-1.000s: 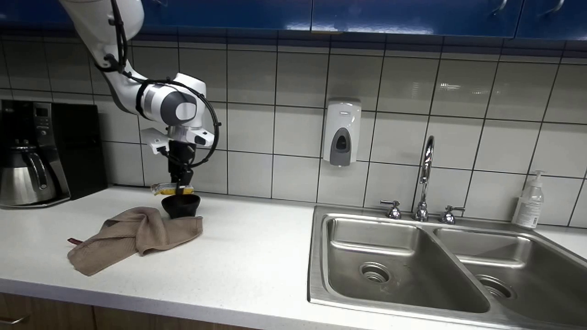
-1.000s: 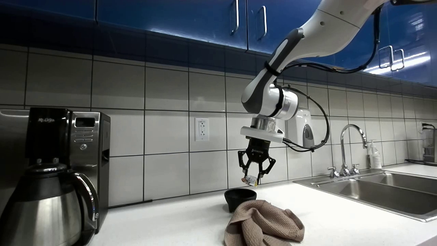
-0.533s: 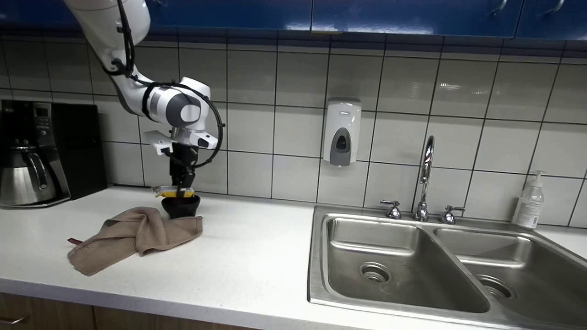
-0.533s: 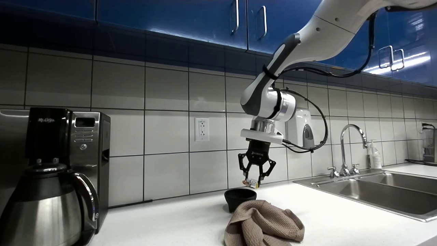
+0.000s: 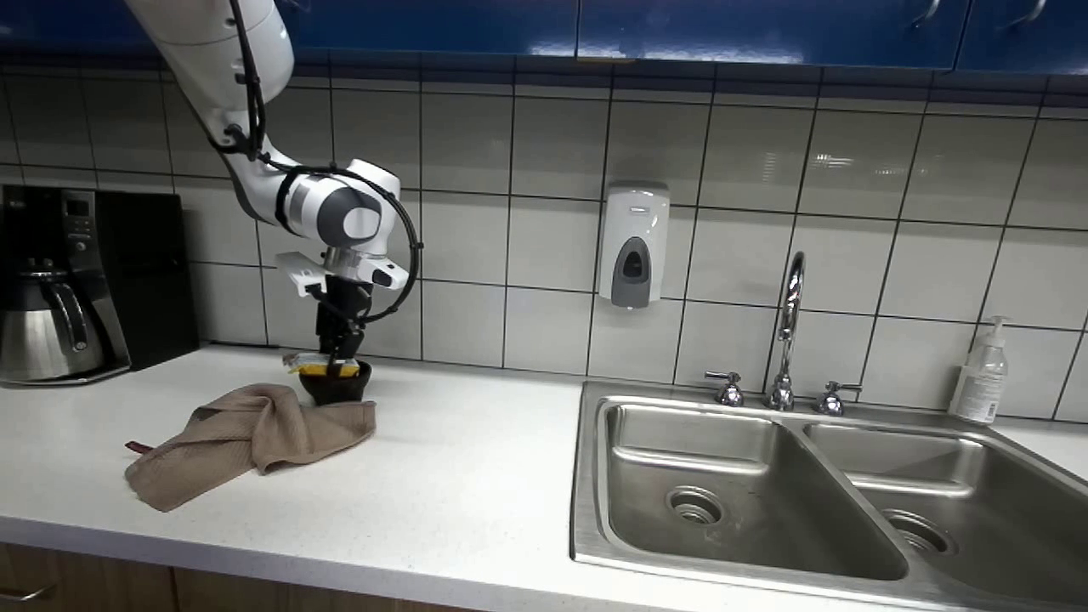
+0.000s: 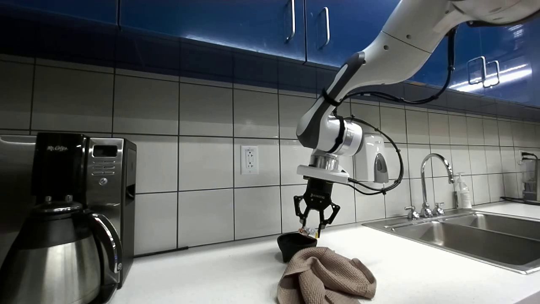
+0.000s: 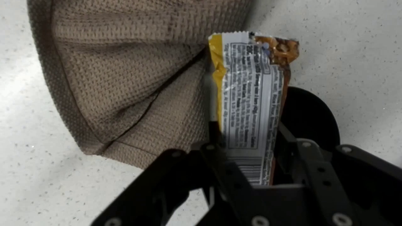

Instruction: Put the orange packet in the bowl

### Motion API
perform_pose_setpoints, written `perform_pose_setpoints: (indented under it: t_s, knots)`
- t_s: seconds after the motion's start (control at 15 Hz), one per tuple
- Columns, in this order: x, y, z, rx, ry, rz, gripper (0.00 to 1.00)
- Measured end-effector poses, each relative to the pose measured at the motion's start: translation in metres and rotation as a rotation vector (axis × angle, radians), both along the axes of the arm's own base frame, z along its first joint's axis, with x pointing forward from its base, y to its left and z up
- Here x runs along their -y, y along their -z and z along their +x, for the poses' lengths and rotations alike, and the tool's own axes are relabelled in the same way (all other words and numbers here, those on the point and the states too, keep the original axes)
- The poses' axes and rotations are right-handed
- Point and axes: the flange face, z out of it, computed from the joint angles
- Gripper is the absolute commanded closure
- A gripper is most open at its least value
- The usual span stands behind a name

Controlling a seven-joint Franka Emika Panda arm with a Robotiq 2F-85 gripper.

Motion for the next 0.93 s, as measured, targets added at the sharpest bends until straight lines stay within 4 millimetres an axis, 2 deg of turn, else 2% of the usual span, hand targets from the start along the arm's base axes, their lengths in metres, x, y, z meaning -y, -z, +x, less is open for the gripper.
perform_pose_setpoints:
  t_s: [0.07, 0.33, 0.4, 0.93]
  knots:
    - [0.000, 0.001, 0.001, -0.003, 0.000, 0.002, 0.31]
    - [0.000, 0.004, 0.006, -0.018, -0.002, 0.005, 0.02]
    - [0.001, 0.004, 0.006, -0.020, -0.002, 0.005, 0.00]
    - [0.012, 0.005, 0.007, -0.030, 0.013, 0.003, 0.00]
